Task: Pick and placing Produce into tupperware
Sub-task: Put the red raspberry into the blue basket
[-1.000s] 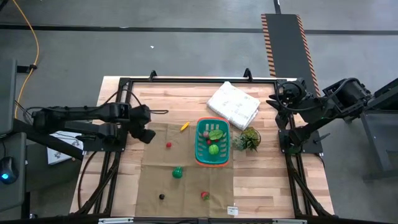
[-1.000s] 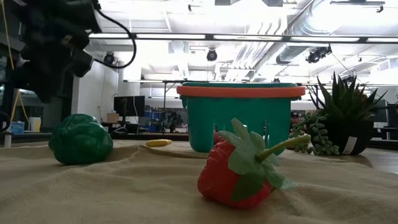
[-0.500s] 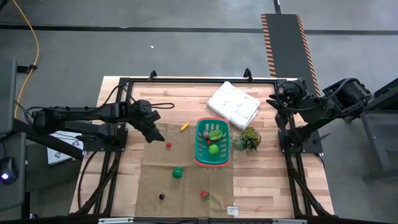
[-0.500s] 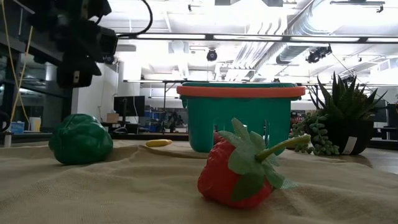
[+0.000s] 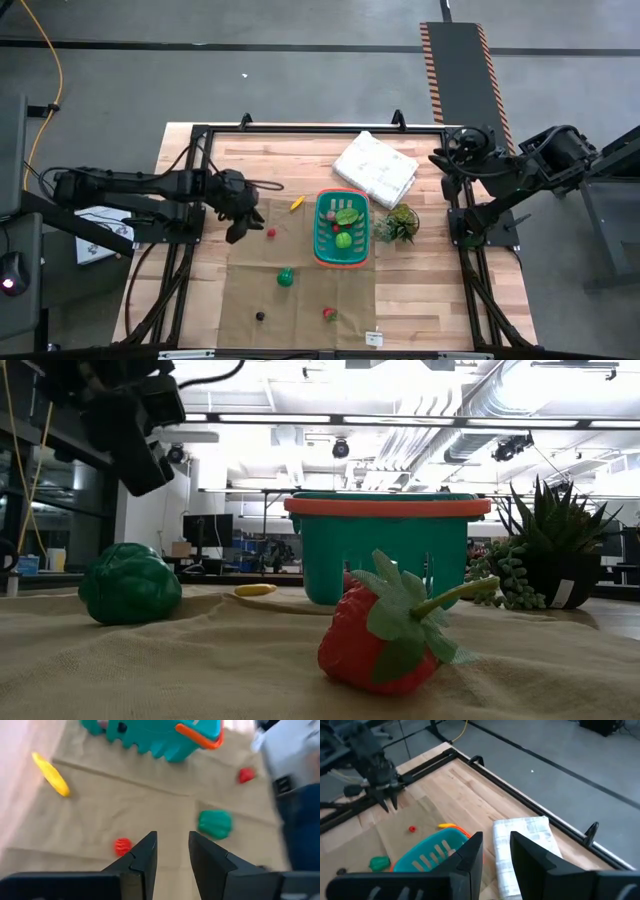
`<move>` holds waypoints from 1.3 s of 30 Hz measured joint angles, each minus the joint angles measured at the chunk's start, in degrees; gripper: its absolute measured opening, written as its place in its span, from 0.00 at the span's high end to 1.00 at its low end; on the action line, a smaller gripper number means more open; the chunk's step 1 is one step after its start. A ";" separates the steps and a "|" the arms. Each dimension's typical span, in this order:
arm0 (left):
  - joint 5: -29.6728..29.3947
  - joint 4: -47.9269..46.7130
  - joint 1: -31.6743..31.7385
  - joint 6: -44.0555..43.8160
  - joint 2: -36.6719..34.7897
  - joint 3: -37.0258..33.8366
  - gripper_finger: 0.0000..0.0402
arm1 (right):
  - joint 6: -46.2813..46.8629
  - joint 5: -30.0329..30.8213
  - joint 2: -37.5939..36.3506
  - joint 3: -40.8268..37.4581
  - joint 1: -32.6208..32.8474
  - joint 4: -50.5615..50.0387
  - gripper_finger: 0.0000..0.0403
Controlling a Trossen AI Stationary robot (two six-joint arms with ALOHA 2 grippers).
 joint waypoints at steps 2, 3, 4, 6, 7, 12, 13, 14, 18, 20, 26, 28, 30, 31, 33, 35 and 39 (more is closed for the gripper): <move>-4.23 -1.18 -2.03 3.05 0.14 0.00 0.75 | 1.53 0.26 0.00 0.00 0.00 0.00 0.78; -6.45 -1.86 -2.98 4.52 0.18 0.00 0.75 | 2.05 0.61 0.00 0.00 0.00 -0.01 0.78; -8.67 -2.32 -3.82 5.63 0.36 0.00 0.75 | 2.59 0.94 -0.02 0.00 0.00 0.00 0.78; -12.09 -3.90 -5.24 6.94 0.49 0.00 0.75 | 3.39 1.24 0.00 0.00 -0.01 0.01 0.78; -13.30 -4.38 -5.77 7.67 0.47 0.00 0.75 | 3.64 1.44 -0.01 0.00 -0.02 0.03 0.78; -16.22 -5.36 -7.82 9.74 1.57 0.01 0.75 | 5.39 2.61 -0.02 0.00 -0.02 0.04 0.78; -16.23 -5.24 -8.02 9.68 1.92 0.02 0.75 | 5.76 2.63 0.00 0.00 -0.02 0.03 0.78; -16.28 -5.40 -8.03 9.38 2.25 0.02 0.75 | 5.79 2.73 0.03 0.00 -0.02 0.02 0.78; -16.43 -5.39 -8.01 8.32 4.50 0.02 0.75 | 5.51 3.45 0.64 -0.02 -0.02 0.01 0.78; -16.43 -5.26 -8.01 8.41 5.86 0.03 0.75 | 5.17 3.68 0.89 -0.02 -0.02 0.01 0.78; -16.29 -4.93 -7.99 7.48 10.35 0.02 0.75 | 3.23 3.86 2.20 -0.02 -0.04 0.01 0.78; -15.36 -3.32 -7.90 5.82 11.37 0.02 0.73 | 2.96 3.88 2.39 -0.02 -0.04 0.01 0.78; -15.03 -2.18 -7.90 5.42 11.79 0.02 0.69 | 3.11 3.87 2.62 -0.02 -0.04 0.01 0.78; -15.00 -1.76 -7.91 5.41 12.03 0.02 0.67 | 3.19 3.88 2.65 -0.02 -0.04 0.01 0.78; -14.94 -0.97 -7.90 5.41 12.36 0.02 0.61 | 3.20 3.88 2.60 -0.02 -0.04 0.01 0.78; -14.43 -0.79 -7.92 5.49 12.36 0.02 0.55 | 3.30 3.88 2.60 -0.02 -0.04 0.01 0.78; -15.53 -0.86 -7.92 6.79 13.64 0.00 0.50 | 3.36 3.88 2.58 -0.02 -0.04 0.00 0.78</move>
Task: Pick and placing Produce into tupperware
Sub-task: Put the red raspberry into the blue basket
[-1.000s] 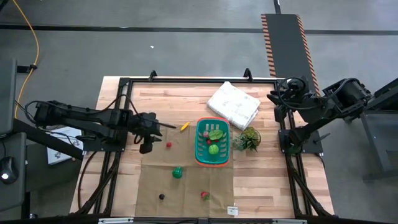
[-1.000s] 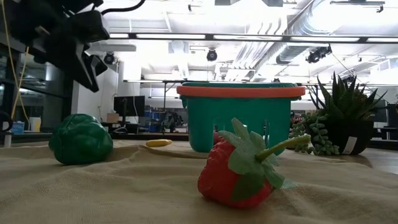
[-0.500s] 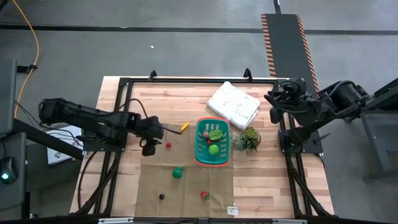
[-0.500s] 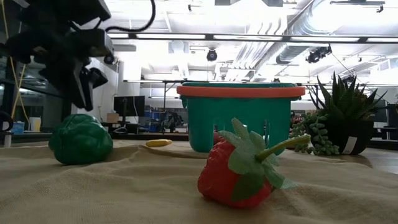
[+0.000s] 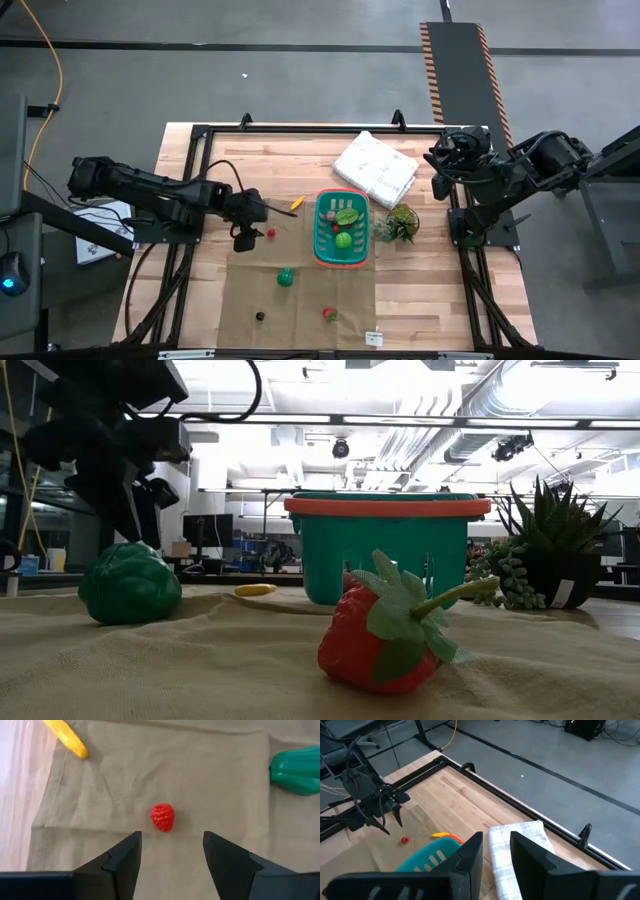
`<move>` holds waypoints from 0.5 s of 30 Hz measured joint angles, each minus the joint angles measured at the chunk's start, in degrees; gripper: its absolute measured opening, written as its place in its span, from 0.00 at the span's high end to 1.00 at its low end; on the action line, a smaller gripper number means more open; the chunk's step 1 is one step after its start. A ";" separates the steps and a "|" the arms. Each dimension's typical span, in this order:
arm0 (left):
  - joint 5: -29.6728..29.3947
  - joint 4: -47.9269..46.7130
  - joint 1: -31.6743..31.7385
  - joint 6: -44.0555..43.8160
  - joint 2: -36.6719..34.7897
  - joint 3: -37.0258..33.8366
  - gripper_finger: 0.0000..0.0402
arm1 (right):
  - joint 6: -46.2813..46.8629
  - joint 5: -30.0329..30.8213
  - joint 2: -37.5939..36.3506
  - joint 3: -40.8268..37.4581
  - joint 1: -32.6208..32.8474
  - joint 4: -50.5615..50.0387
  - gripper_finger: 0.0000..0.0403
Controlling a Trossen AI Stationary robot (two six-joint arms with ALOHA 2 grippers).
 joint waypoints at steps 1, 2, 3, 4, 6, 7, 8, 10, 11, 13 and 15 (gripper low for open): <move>-0.58 0.27 0.01 -0.01 0.48 0.01 0.49 | 0.21 0.00 0.00 0.00 0.00 0.01 0.78; -1.33 0.78 0.00 0.03 1.01 0.02 0.48 | 0.62 0.00 0.02 0.00 0.00 0.01 0.78; -1.73 1.03 0.00 0.17 1.57 0.02 0.48 | 1.00 0.00 0.02 0.00 0.00 0.00 0.78; -2.09 1.69 0.00 0.26 2.20 0.02 0.47 | 1.17 0.02 0.00 0.00 -0.02 -0.01 0.78; -2.76 2.60 0.02 0.24 3.31 0.02 0.47 | 1.34 0.00 0.02 0.00 -0.02 -0.01 0.78; -2.76 3.14 0.02 0.37 3.91 0.02 0.47 | 1.36 0.02 0.02 0.00 -0.02 0.00 0.78; -2.75 3.42 0.02 0.46 4.48 0.02 0.47 | 1.36 0.02 0.02 0.00 -0.02 0.01 0.78; -2.73 4.21 0.00 0.71 5.85 0.02 0.47 | 1.36 0.02 0.02 0.00 -0.02 -0.01 0.78; -2.71 4.34 0.00 0.77 6.47 0.01 0.47 | 1.36 0.02 0.02 0.00 -0.01 0.01 0.78; -2.69 4.77 0.00 0.79 7.73 0.02 0.47 | 1.38 0.04 0.01 0.00 -0.02 0.01 0.78; -2.72 4.69 0.00 0.76 8.83 0.00 0.47 | 1.38 0.02 0.02 0.00 0.00 0.03 0.78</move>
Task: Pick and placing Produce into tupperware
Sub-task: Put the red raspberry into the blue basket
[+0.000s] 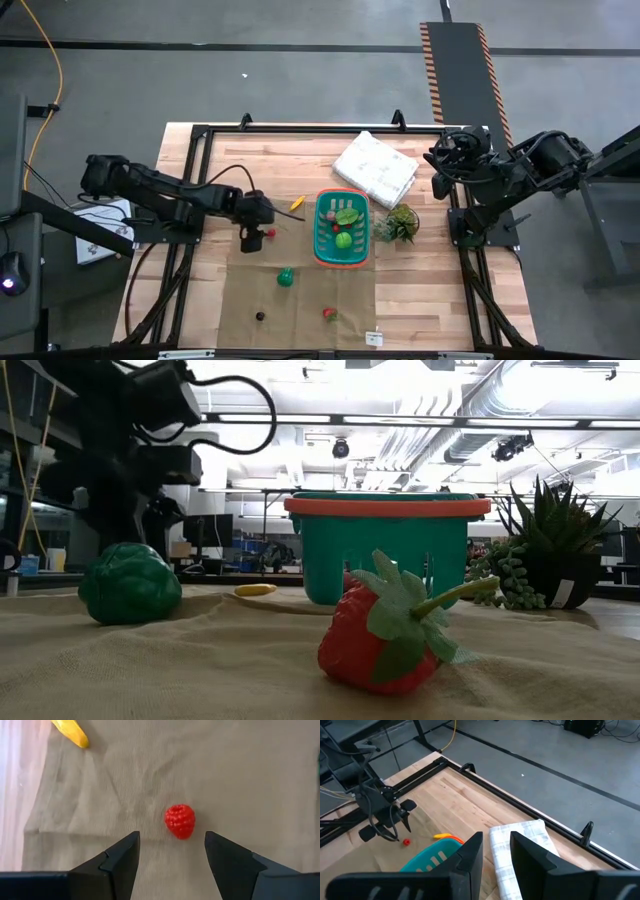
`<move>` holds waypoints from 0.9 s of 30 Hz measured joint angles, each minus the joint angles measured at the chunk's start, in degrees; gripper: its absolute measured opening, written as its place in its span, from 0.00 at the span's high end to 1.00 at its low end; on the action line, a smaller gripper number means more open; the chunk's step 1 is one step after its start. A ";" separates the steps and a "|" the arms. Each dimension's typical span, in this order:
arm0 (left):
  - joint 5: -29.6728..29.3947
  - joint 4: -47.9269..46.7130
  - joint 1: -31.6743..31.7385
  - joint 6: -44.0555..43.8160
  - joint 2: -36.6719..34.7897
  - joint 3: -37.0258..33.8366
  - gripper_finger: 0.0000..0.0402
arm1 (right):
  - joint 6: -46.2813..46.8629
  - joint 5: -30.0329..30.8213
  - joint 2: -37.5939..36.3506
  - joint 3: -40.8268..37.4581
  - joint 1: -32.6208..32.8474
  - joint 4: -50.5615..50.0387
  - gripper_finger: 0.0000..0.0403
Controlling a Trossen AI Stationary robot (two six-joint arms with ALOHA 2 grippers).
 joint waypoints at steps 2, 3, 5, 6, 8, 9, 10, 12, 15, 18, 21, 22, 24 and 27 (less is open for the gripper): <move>0.01 0.18 0.00 -0.05 0.80 0.00 0.47 | -0.02 0.07 0.00 0.00 0.00 0.00 0.78; 0.06 0.66 0.00 -0.14 1.16 0.00 0.48 | 0.00 0.20 0.00 0.00 -0.01 0.00 0.78; 0.24 1.06 0.00 -0.15 1.44 0.00 0.48 | -0.01 0.22 0.00 0.00 -0.01 0.00 0.78; 0.25 1.69 0.00 -0.15 1.66 0.00 0.48 | 0.00 0.24 0.00 0.00 -0.02 0.00 0.78; 0.29 2.02 0.00 -0.15 1.76 0.00 0.49 | -0.02 0.33 0.00 0.00 -0.02 0.00 0.78; 0.30 2.71 0.00 -0.15 1.76 0.00 0.49 | -0.02 0.57 0.00 0.00 -0.02 0.00 0.78; 0.37 3.27 0.00 -0.15 1.76 0.01 0.50 | -0.02 0.84 0.00 0.00 -0.02 0.00 0.78; 0.39 3.83 0.00 -0.15 1.74 0.01 0.50 | -0.02 1.31 0.00 0.00 -0.02 0.00 0.78; 0.41 3.99 0.00 -0.10 1.74 0.00 0.51 | -0.03 1.31 0.00 0.00 -0.01 0.00 0.78; 0.96 3.89 0.00 0.02 2.43 0.02 0.52 | -0.11 1.31 0.00 0.00 -0.01 -0.02 0.78; 1.91 4.10 0.00 0.47 3.86 0.02 0.53 | -0.24 1.32 0.00 0.00 -0.02 -0.02 0.78; 2.51 3.98 0.00 0.69 4.30 0.00 0.53 | -0.24 1.31 0.00 0.00 -0.02 -0.02 0.78; 2.96 4.03 -0.02 0.72 4.99 0.01 0.54 | -0.24 1.31 0.00 0.00 -0.02 -0.02 0.78; 3.00 4.14 -0.02 0.74 5.33 0.00 0.56 | -0.24 1.31 0.00 0.00 -0.02 -0.02 0.78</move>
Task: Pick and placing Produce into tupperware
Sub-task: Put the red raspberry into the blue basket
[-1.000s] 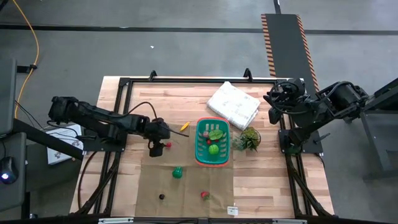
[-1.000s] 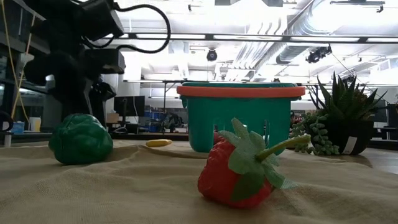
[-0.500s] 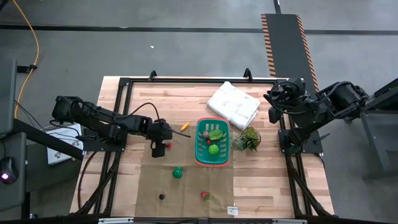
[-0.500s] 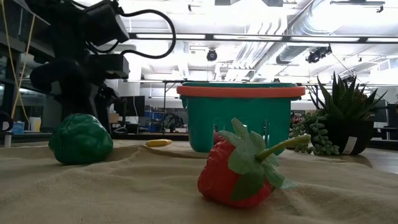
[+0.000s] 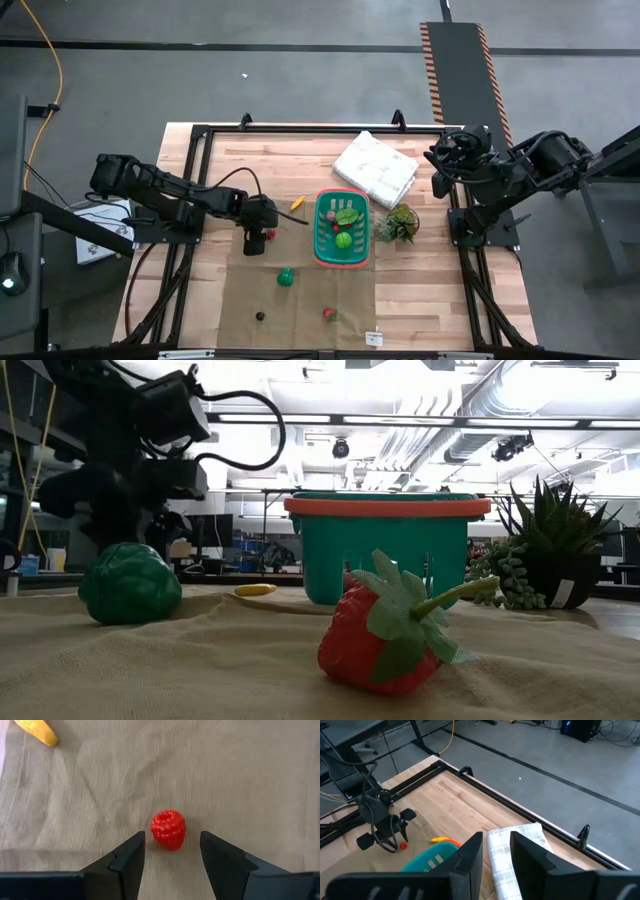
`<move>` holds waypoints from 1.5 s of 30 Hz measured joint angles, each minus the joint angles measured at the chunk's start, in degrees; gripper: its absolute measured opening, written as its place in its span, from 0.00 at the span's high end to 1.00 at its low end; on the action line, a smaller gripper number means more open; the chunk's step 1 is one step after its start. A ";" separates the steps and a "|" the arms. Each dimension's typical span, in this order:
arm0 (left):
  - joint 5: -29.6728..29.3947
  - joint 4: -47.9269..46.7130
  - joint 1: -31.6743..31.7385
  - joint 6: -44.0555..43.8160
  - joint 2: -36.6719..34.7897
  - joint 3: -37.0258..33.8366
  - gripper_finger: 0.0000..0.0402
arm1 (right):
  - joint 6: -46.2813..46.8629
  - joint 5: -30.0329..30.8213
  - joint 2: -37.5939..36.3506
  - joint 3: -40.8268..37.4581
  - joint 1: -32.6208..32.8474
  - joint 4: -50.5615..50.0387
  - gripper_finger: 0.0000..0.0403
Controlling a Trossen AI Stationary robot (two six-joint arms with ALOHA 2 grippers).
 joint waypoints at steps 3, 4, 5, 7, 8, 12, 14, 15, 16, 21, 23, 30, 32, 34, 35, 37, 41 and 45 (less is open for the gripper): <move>0.00 0.11 0.00 0.02 0.02 0.00 0.57 | 0.00 0.00 0.00 0.00 0.00 0.00 0.78; -0.02 0.20 0.02 0.01 0.02 0.00 0.57 | -0.01 0.00 0.00 0.00 0.00 0.00 0.78; 0.00 0.33 0.01 -0.03 0.02 0.00 0.58 | 0.00 0.00 0.00 0.00 0.00 0.00 0.78; -0.02 0.98 0.00 -0.37 0.02 0.00 0.58 | -0.02 0.00 0.00 0.00 0.00 0.00 0.78; 0.00 1.46 0.00 -0.78 0.02 0.00 0.59 | -0.03 0.00 0.00 0.00 0.00 0.00 0.78; 0.00 2.49 0.00 -1.37 0.02 0.00 0.59 | -0.14 0.00 0.00 0.00 0.01 0.00 0.78; 0.00 2.48 0.00 -1.37 0.02 0.00 0.59 | -0.20 0.00 0.00 0.00 0.00 0.00 0.78; 0.00 2.42 0.00 -1.36 0.02 0.00 0.59 | -0.20 0.00 0.00 0.00 0.02 -0.01 0.78; 0.00 2.38 0.00 -1.30 0.02 0.00 0.59 | -0.20 0.00 0.00 0.00 0.00 0.00 0.78; -0.45 2.36 0.00 -0.94 0.02 0.00 0.59 | -0.22 0.00 0.00 0.00 0.00 0.00 0.78; -1.31 2.36 0.00 -0.93 0.02 0.00 0.60 | -0.22 0.00 0.00 0.00 0.00 -0.01 0.78; -1.51 1.88 0.00 -0.92 0.02 0.00 0.63 | -0.20 0.00 0.00 0.00 0.02 -0.02 0.78; -1.51 1.33 0.00 -0.92 0.02 0.00 0.64 | -0.22 0.00 0.00 0.00 0.00 -0.02 0.78; -1.64 0.68 0.00 -0.86 0.02 0.00 0.65 | -0.22 0.00 0.00 0.00 0.00 -0.02 0.78; -1.99 0.45 0.00 -0.88 0.02 0.00 0.66 | -0.22 0.00 0.00 0.00 0.02 -0.02 0.78; -2.38 0.41 0.00 -1.26 0.02 0.00 0.66 | -0.22 0.00 0.00 0.00 0.02 -0.02 0.78; -2.40 0.42 0.00 -1.36 0.02 0.00 0.65 | -0.22 0.00 0.00 0.00 0.02 -0.02 0.78; -2.57 0.42 0.00 -1.36 0.02 0.00 0.66 | -0.20 0.00 0.00 0.00 0.02 -0.02 0.78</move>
